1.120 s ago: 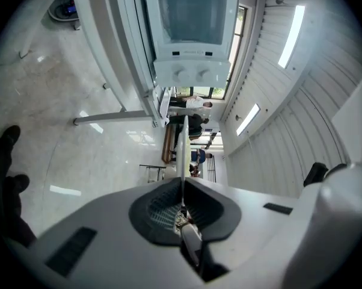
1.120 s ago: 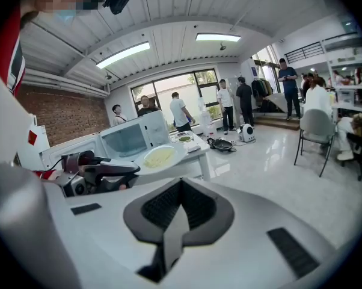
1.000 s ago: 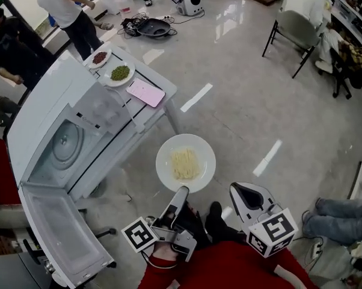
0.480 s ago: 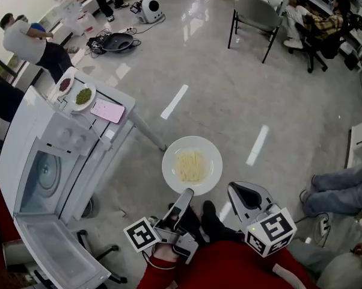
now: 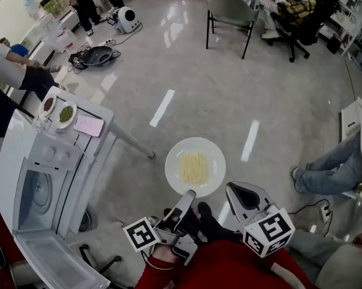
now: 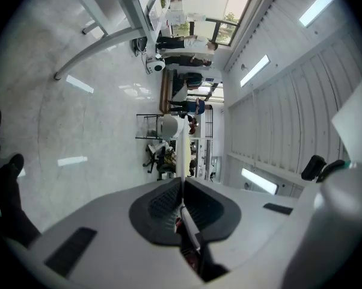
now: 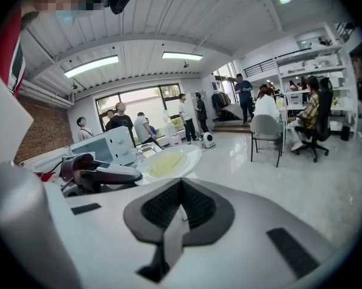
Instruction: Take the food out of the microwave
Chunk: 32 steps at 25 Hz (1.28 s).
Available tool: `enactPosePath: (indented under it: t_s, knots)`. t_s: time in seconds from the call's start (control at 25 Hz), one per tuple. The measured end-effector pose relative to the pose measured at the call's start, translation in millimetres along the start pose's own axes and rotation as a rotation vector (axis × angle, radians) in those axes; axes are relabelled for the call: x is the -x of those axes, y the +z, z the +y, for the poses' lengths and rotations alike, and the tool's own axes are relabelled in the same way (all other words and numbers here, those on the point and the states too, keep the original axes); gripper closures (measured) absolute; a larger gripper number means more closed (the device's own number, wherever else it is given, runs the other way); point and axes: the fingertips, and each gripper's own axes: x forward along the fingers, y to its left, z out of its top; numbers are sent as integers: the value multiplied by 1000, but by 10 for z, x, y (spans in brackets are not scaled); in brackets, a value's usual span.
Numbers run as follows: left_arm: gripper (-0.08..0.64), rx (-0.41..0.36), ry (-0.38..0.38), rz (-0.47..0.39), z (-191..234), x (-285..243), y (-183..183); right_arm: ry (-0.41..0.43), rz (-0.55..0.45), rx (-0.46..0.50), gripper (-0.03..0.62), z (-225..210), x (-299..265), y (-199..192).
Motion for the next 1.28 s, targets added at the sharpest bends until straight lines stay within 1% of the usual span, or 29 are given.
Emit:
enactPosePath:
  t_s: [0.2,0.52,0.84,1.28]
  knots:
    - [541,-3,-1,48,17,-85,-137,-28,-10,-22,581,-108,109,-50]
    - [541,-5,-1,96,30,-141,-260,-55,-43,-41,581,-191,213,-52]
    - [541,-11,-7,109,14,-129,-297,-44,-56,-27,583,-166,263,-19]
    - [541,-2,-11,111,14,-98,-328,-60,-49,-20,583,-181,315,-44]
